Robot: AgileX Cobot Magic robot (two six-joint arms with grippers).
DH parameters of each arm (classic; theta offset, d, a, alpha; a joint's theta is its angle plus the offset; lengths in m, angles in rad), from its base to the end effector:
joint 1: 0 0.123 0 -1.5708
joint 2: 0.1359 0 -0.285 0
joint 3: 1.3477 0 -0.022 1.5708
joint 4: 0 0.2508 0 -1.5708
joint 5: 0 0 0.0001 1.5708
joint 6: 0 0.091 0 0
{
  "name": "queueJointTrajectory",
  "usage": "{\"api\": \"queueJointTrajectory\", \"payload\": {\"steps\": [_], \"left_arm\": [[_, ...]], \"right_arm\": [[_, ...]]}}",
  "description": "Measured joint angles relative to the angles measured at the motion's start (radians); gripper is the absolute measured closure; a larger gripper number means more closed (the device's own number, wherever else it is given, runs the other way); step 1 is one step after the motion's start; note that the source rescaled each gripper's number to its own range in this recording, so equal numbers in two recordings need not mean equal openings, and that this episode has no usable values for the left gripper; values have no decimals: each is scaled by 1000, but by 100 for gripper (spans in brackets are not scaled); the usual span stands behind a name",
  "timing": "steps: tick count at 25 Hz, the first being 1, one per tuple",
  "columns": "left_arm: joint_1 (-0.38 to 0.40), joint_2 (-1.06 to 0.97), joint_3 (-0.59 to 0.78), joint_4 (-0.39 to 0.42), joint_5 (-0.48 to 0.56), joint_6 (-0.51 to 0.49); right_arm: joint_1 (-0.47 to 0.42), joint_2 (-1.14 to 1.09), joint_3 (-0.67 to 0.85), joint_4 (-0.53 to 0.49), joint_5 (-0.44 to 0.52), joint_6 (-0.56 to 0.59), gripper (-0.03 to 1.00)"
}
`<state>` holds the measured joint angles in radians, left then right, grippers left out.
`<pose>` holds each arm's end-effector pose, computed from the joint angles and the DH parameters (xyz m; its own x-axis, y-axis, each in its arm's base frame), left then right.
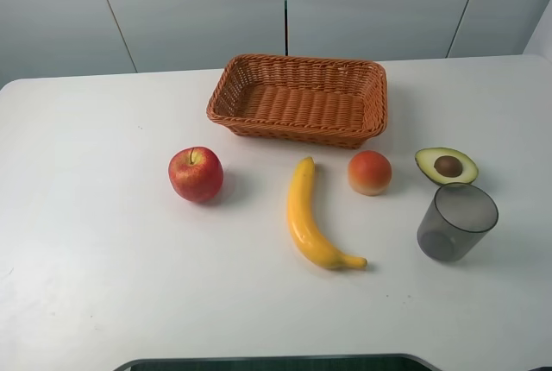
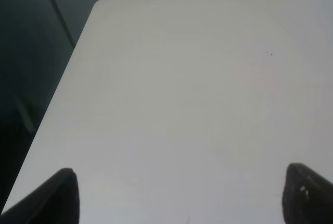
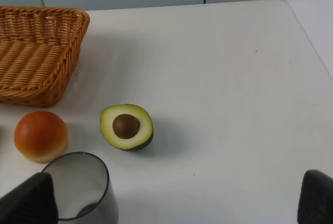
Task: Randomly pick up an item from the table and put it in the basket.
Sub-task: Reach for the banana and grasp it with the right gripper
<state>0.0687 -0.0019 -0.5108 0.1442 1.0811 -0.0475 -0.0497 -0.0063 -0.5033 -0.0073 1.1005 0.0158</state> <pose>-0.0085 0.0110 0.2793 -0.4615 -0.0112 -0.8870 -0.1710 0.9823 0.0766 -0.0079 -0.0002 0.2750 -0.4813 0.0364 -0.8758 0.0614 0.9981 0.0078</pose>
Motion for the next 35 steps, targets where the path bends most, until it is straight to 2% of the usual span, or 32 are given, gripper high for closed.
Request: {"api": "queueJointTrajectory", "payload": {"steps": [29, 35], "left_arm": [[0, 0, 0, 0, 0, 0], [0, 0, 0, 0, 0, 0]], "right_arm": [[0, 0, 0, 0, 0, 0, -3], [0, 52, -7, 60, 16, 0, -3]]}}
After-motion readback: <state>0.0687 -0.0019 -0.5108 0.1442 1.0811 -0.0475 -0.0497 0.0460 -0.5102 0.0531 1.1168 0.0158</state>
